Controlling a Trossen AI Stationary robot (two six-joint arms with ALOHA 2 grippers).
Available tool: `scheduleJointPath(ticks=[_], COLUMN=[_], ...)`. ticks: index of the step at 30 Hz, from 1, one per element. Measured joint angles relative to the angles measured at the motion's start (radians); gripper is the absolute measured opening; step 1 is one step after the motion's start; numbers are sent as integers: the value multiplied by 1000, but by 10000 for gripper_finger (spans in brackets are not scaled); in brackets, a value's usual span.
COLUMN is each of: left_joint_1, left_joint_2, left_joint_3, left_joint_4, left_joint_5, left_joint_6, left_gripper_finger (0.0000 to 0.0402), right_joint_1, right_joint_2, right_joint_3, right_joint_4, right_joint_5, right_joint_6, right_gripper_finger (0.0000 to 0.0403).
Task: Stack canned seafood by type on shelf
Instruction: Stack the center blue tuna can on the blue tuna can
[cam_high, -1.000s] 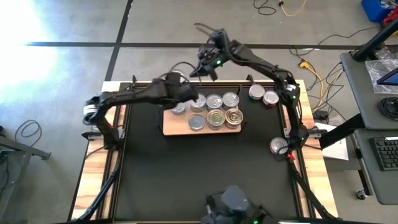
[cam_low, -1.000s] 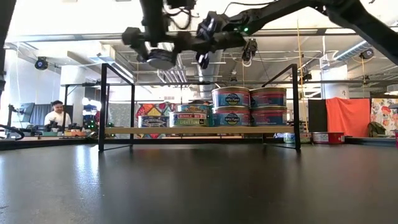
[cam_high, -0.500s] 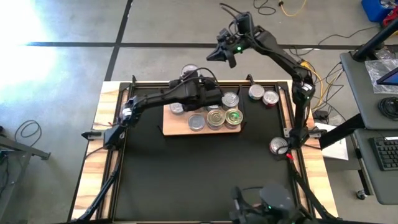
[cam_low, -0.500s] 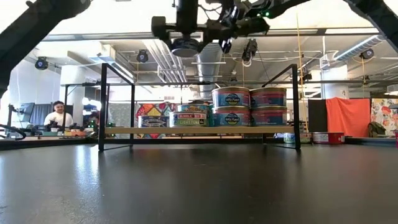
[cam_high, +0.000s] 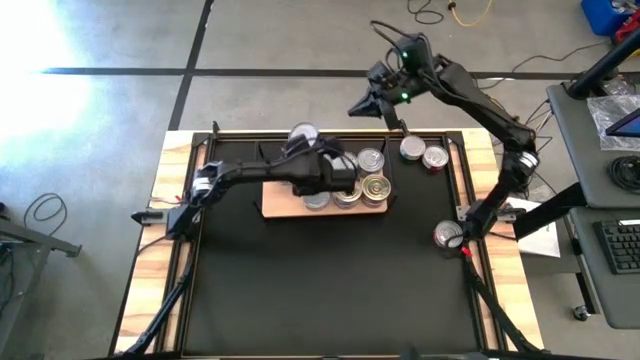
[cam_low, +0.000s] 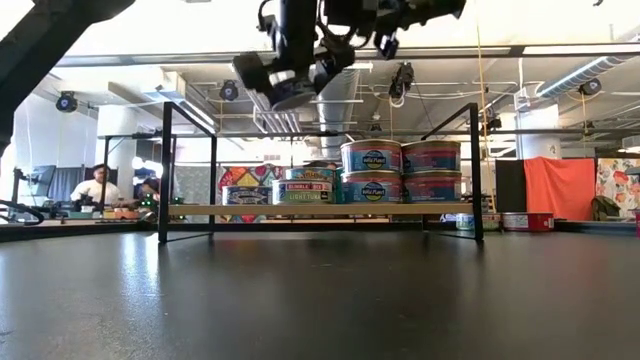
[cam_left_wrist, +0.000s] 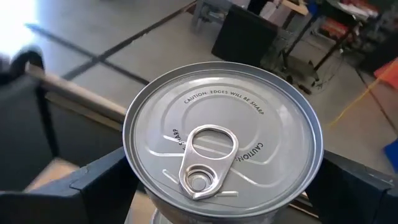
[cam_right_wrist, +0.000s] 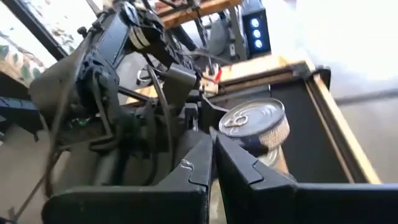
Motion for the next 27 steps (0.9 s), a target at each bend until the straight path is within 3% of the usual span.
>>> scheduleJointPath(ticks=[5,12,27], left_joint_1=[-52,-98,-65], left_joint_2=[2,3,1], left_joint_3=[-133,-163,-157], left_joint_4=[-6,-33,-32], left_joint_5=[16,9,44], left_joint_6=[-258,-267,-259], left_gripper_finger=[373,373,373], right_joint_1=[40,85,157], right_joint_2=[-92,-143,-143], right_joint_3=[-88,-112,-110], right_joint_4=[-20,-70,-135], right_joint_5=[57,112,116], right_joint_6=[49,22,27], right_gripper_finger=[12,12,12])
